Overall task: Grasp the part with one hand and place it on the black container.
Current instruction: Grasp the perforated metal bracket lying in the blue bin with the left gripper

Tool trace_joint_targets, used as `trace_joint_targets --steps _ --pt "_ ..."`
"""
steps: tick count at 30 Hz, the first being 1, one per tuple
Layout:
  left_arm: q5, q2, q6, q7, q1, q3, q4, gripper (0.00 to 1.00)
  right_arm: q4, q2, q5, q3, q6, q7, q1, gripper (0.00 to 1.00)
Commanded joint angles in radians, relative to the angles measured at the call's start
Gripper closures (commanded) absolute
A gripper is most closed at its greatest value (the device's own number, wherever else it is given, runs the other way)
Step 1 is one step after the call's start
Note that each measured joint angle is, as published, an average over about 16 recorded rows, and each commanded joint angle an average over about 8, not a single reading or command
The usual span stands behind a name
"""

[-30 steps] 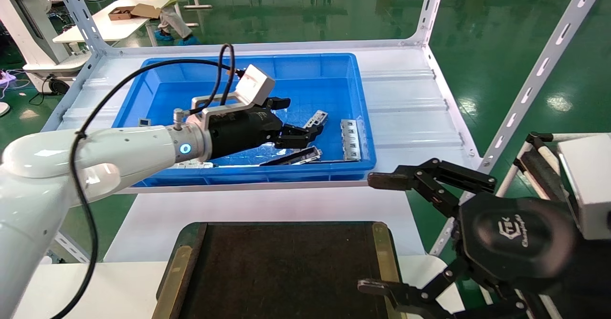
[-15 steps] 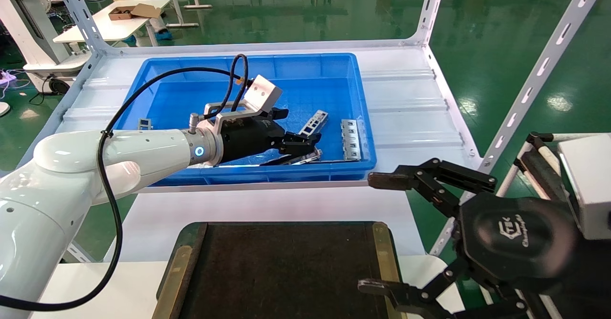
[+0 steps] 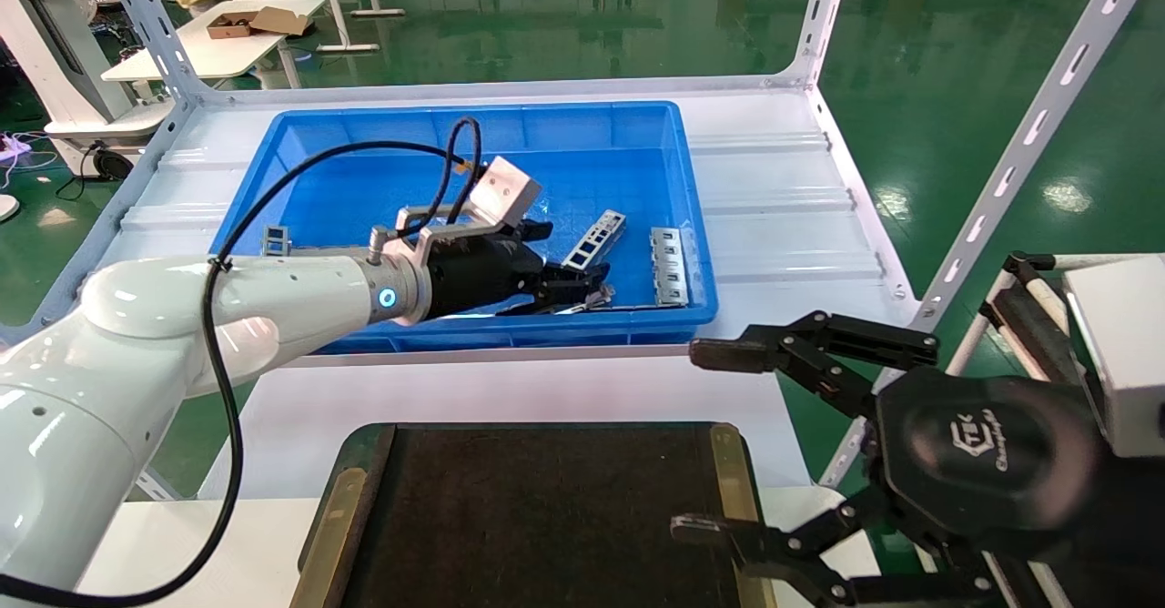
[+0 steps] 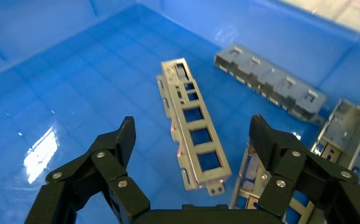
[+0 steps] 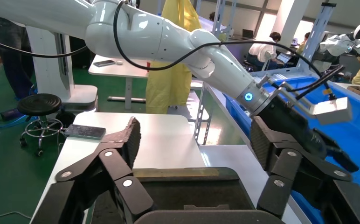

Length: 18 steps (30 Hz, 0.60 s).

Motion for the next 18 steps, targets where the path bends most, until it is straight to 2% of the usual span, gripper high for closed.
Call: trace_joint_targets --steps 1,18 --pt "-0.002 0.000 -0.007 -0.002 0.005 0.013 -0.006 1.00 0.000 0.000 0.000 0.000 0.000 0.000 0.000 1.00" --pt "-0.061 -0.001 -0.058 -0.049 0.010 0.097 -0.025 1.00 0.000 0.000 0.000 0.000 0.000 0.000 0.000 1.00"
